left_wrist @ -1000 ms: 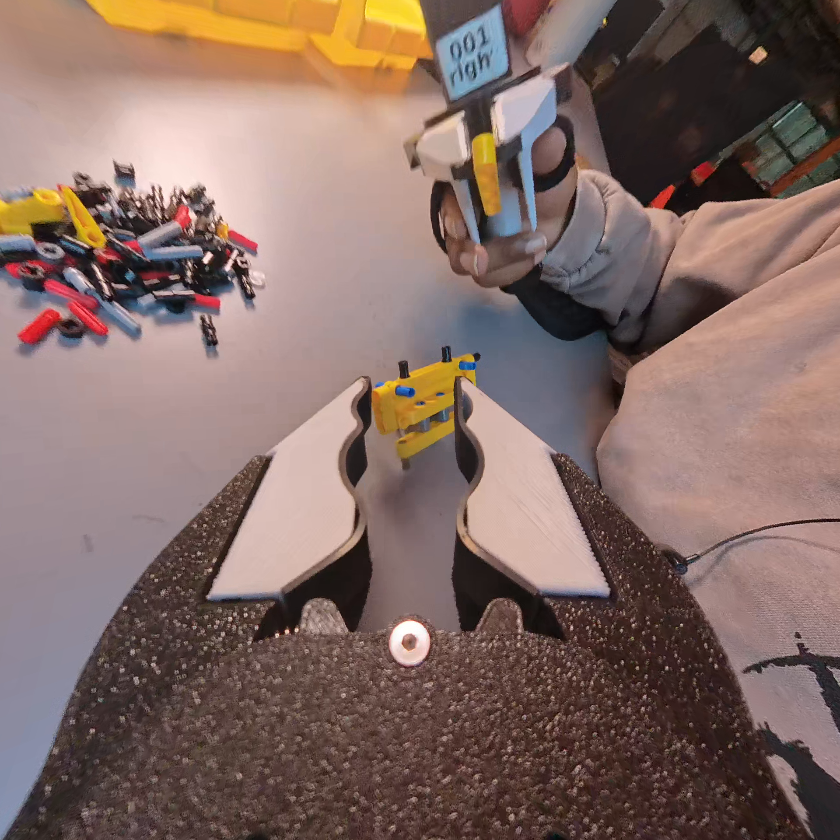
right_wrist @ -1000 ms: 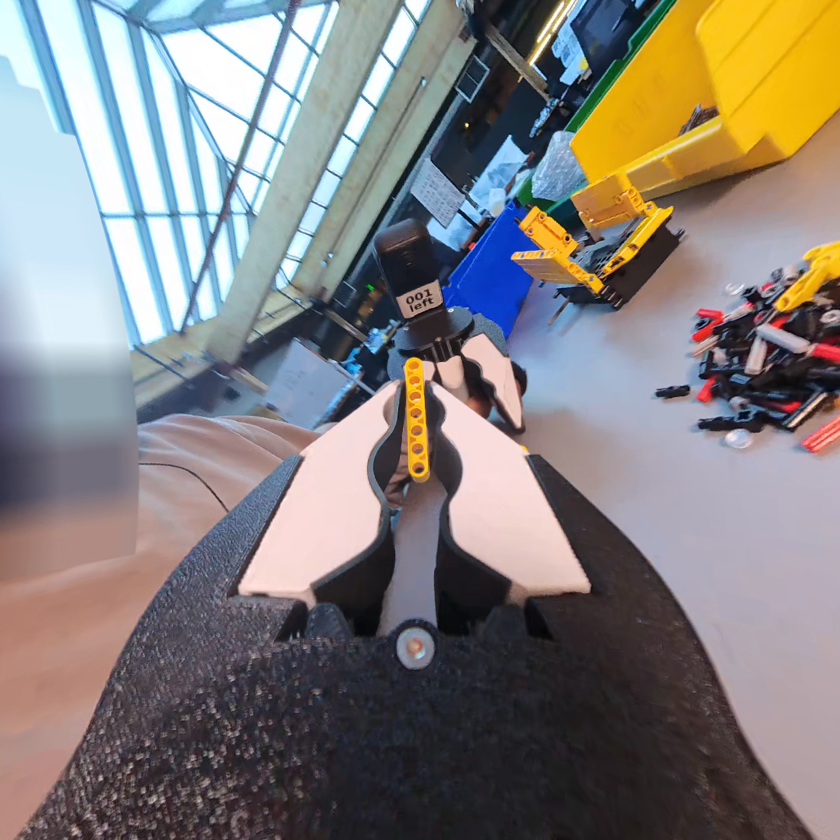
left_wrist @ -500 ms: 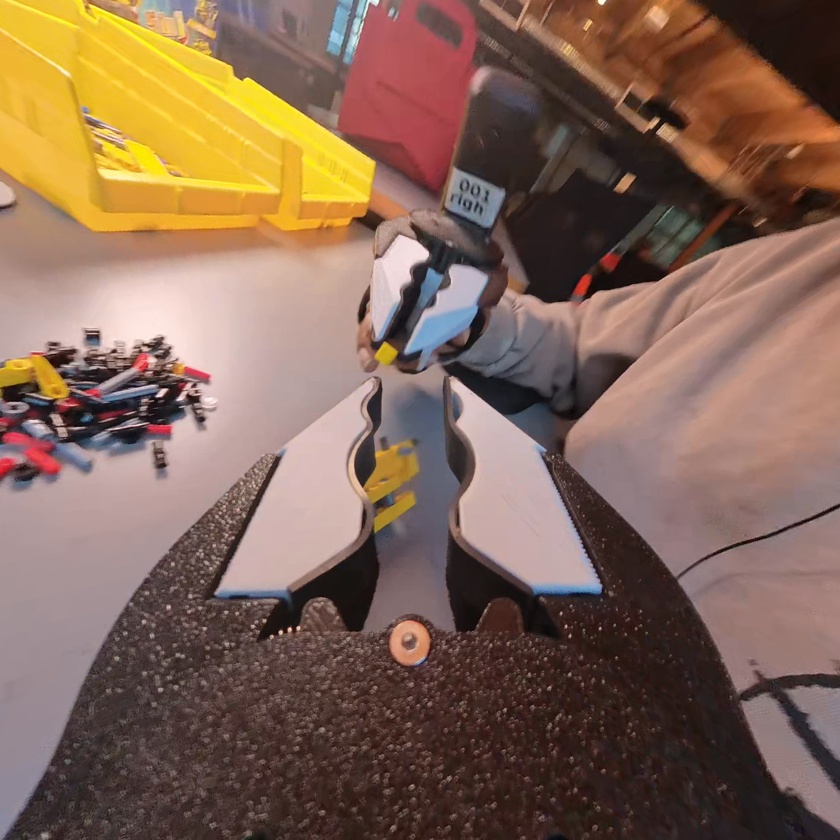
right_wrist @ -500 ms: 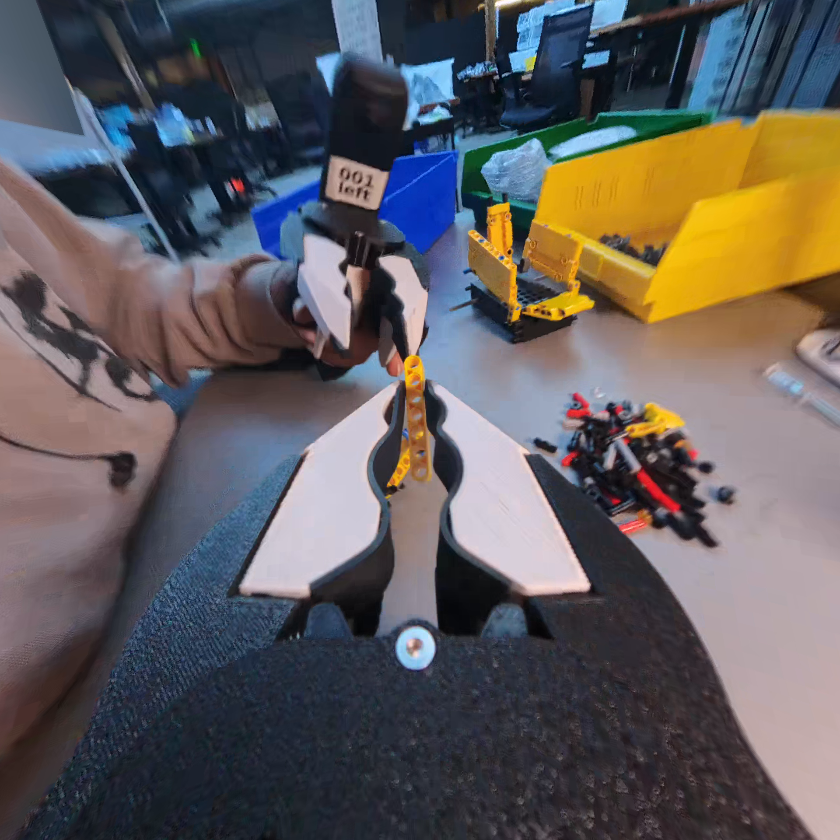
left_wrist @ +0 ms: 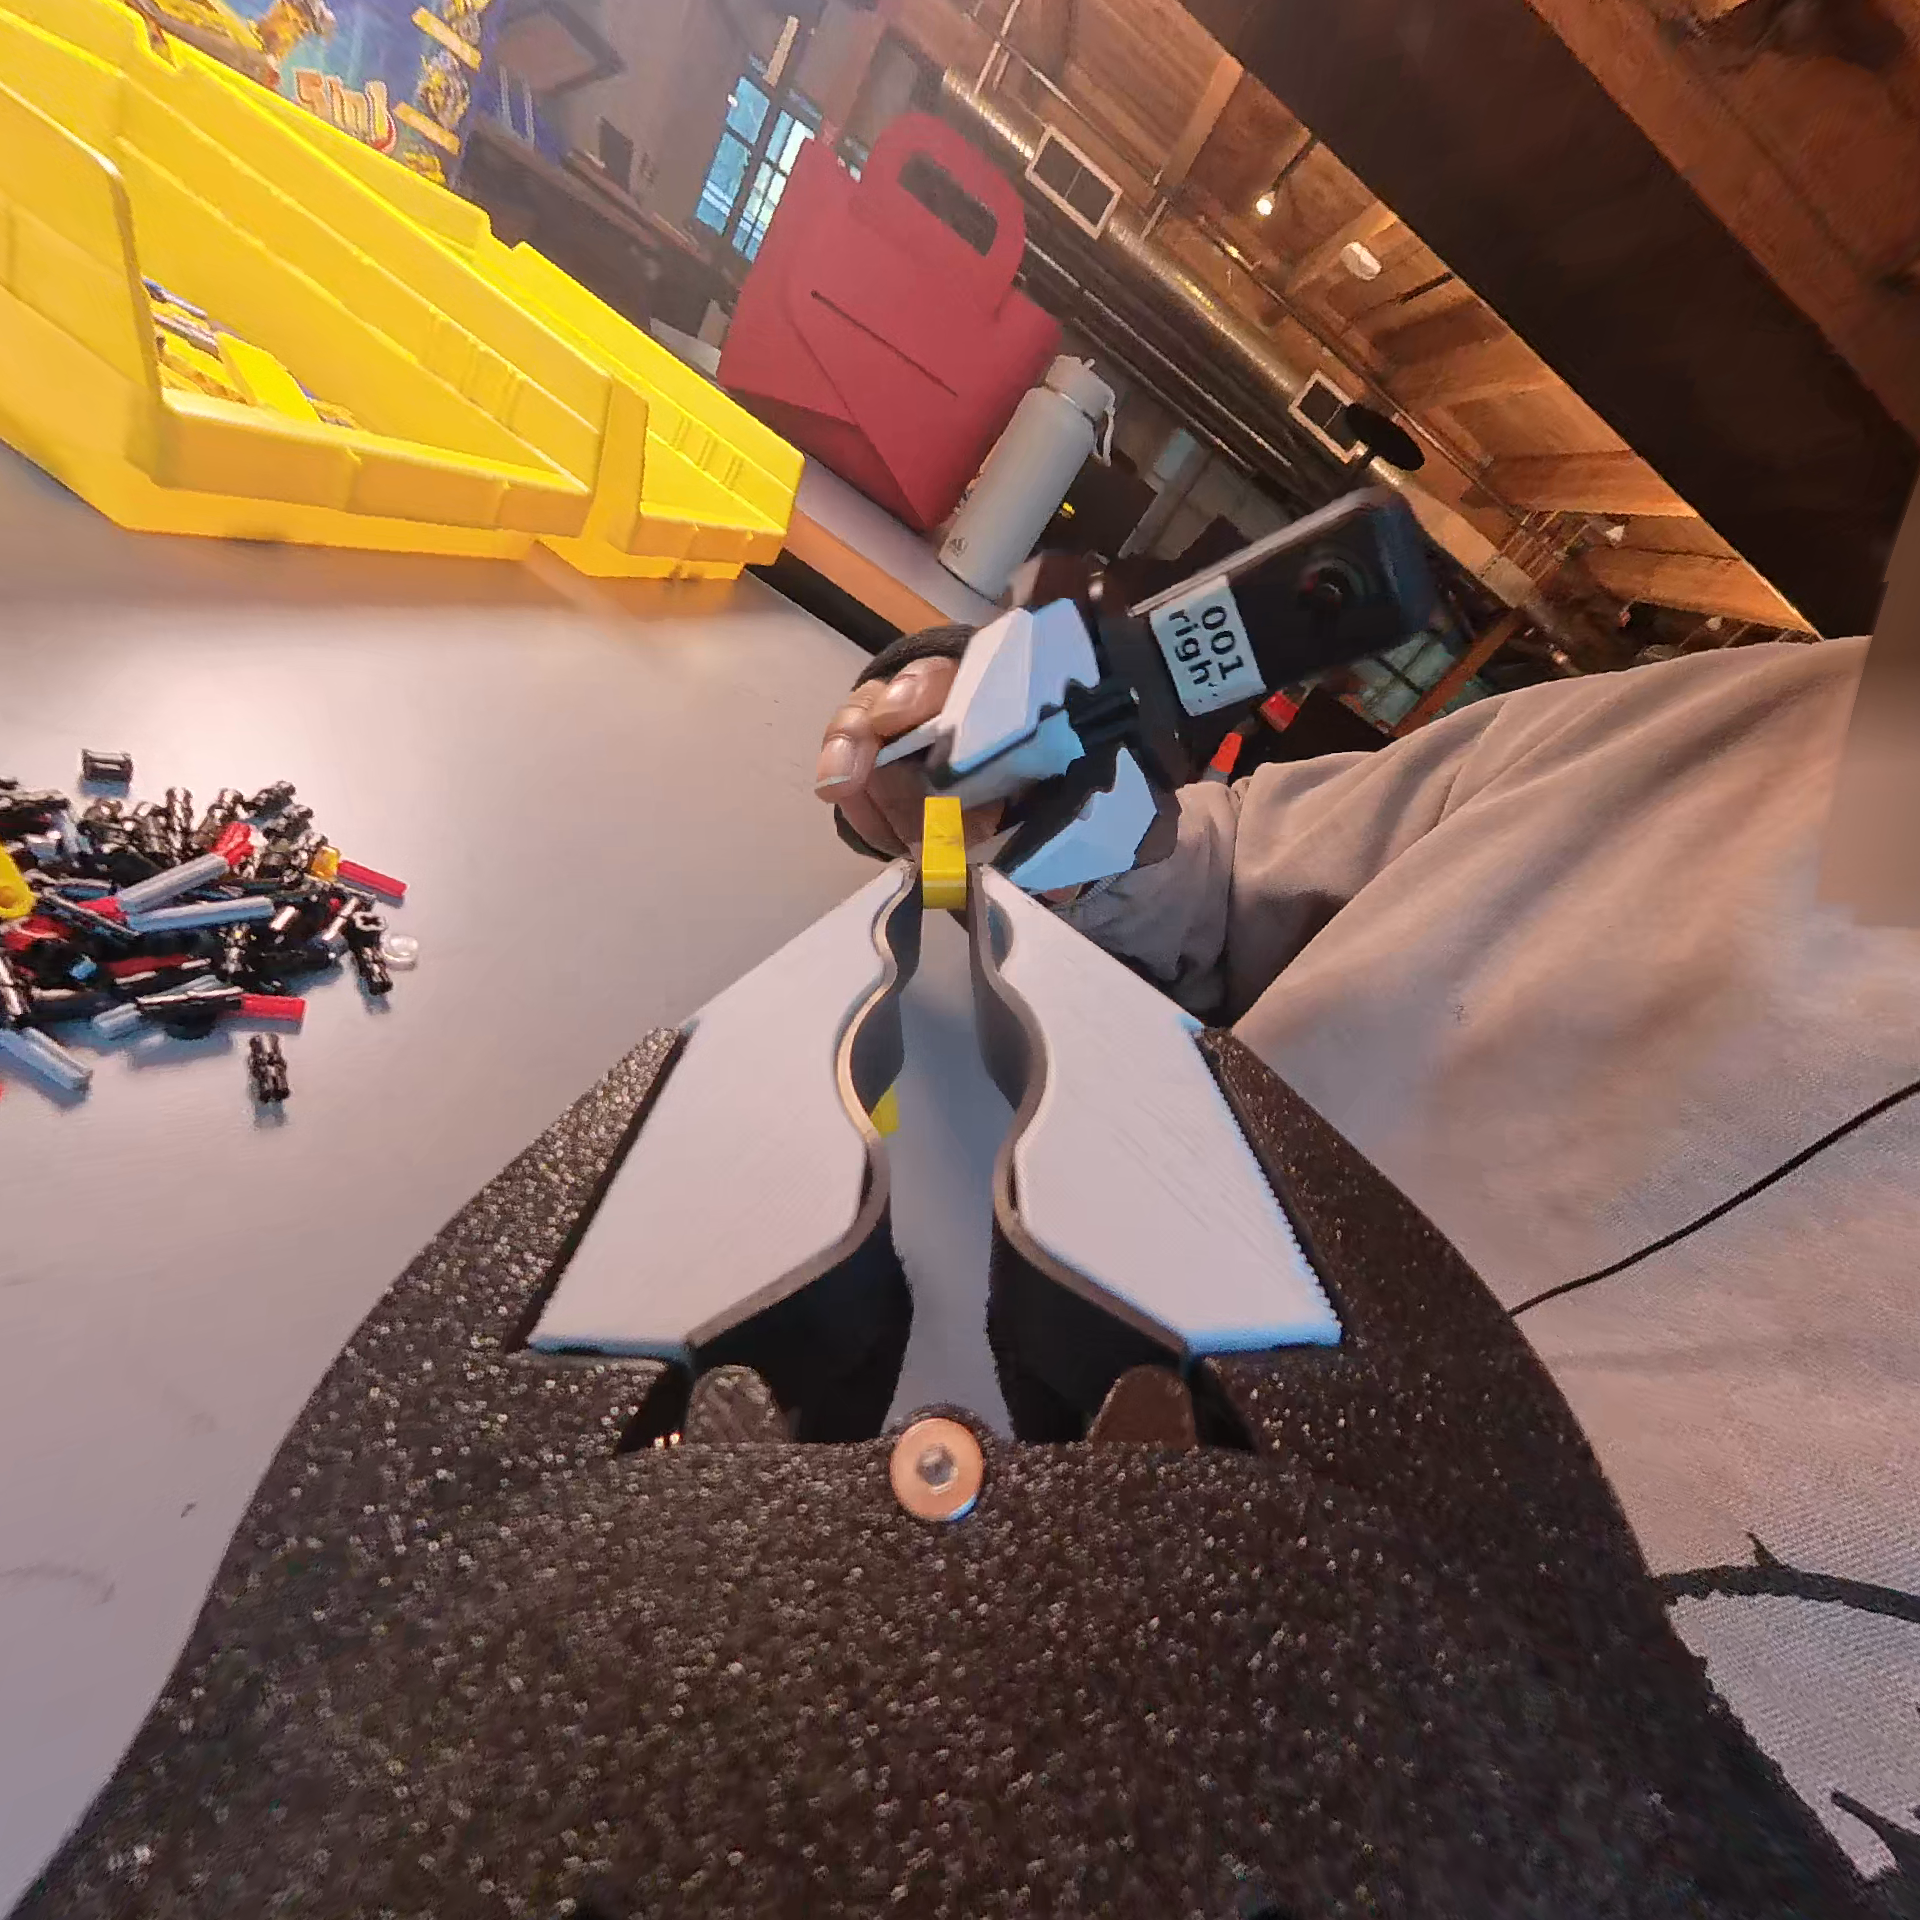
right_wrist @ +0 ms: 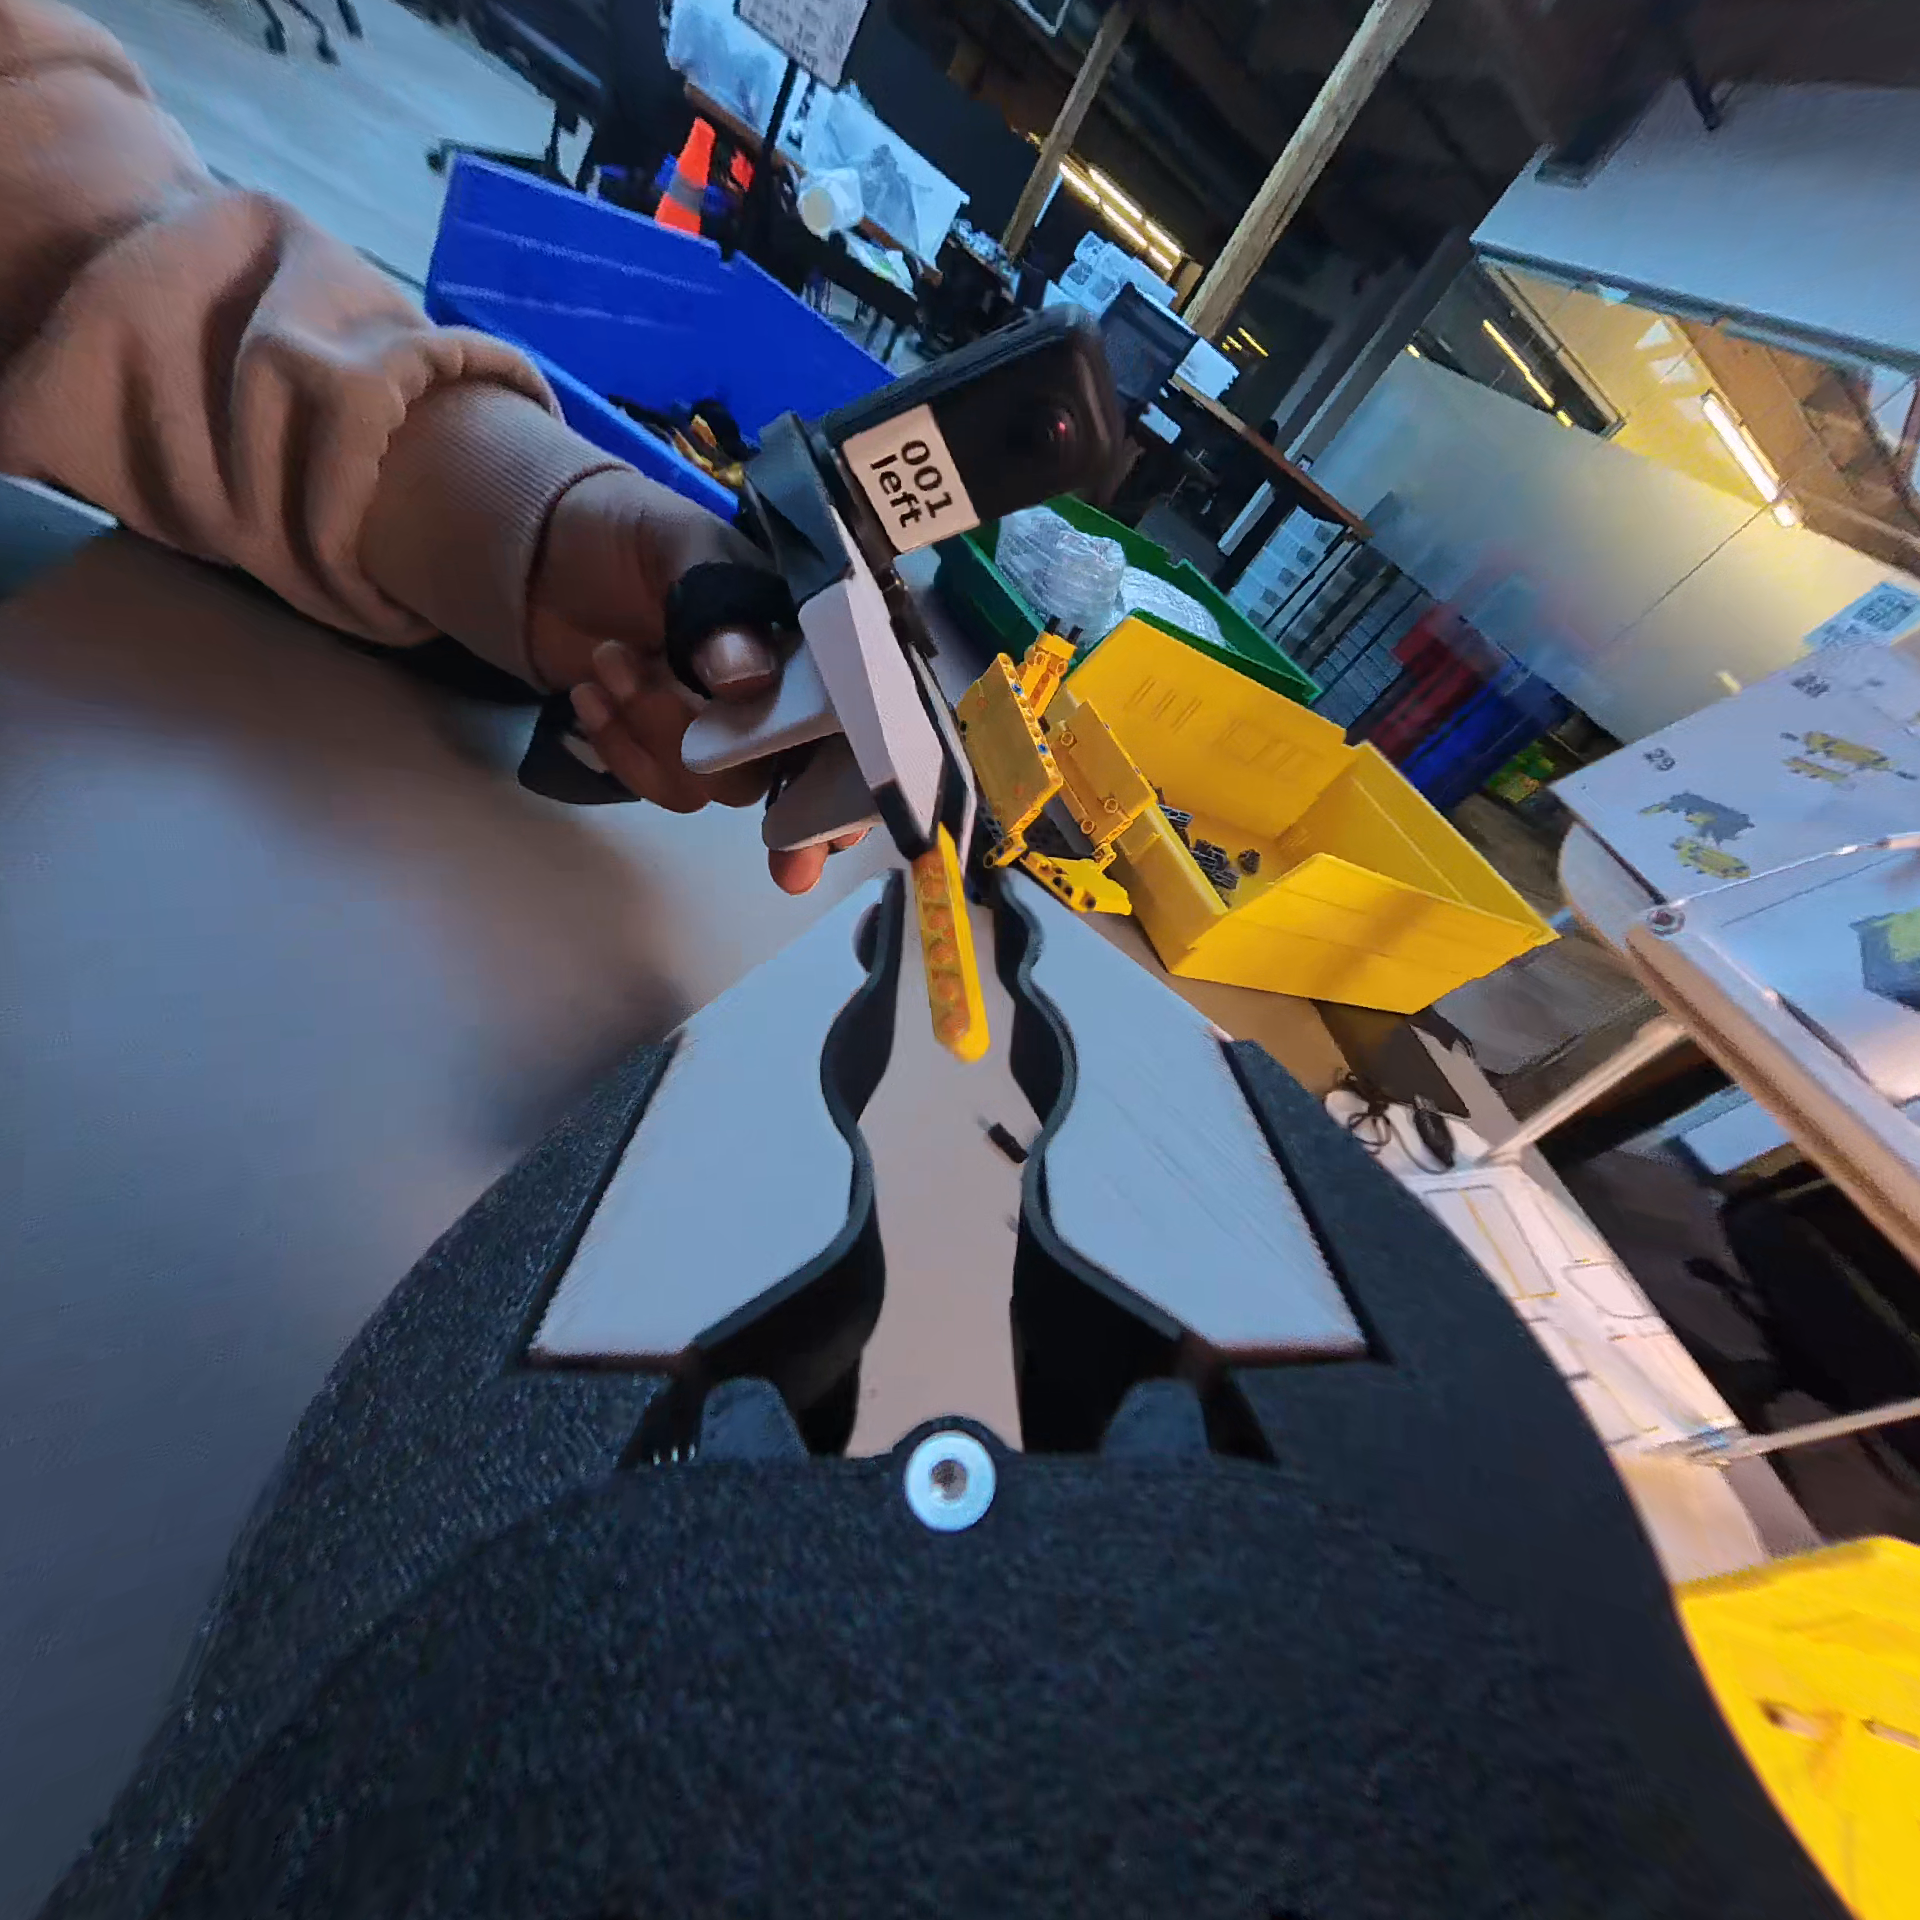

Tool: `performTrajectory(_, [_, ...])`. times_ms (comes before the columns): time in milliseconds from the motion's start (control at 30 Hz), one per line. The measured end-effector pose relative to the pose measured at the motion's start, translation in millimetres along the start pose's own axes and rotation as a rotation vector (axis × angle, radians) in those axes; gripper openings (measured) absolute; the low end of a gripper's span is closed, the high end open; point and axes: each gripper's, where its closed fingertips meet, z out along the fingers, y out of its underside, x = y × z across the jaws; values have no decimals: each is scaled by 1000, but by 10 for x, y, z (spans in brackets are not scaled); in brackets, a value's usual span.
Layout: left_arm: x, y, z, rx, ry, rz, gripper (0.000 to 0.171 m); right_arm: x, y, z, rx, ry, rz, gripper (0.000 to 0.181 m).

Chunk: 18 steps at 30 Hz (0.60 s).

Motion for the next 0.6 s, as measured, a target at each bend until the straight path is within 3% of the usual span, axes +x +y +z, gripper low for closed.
performTrajectory(67, [-12,-22,-37,10,-9,19,6,48,58,-32,-10,-30,92,26])
performTrajectory(167, [-35,-3,-52,6,-12,-1,6,76,122,-62,-32,-32,92,28])
performTrajectory(333, [-69,53,-30,-19,-27,-5,7,-42,180,-20,-85,-51,4,8])
performTrajectory(600, [-107,90,-25,-29,-36,-34,7,-88,246,-5,-126,-61,-47,8])
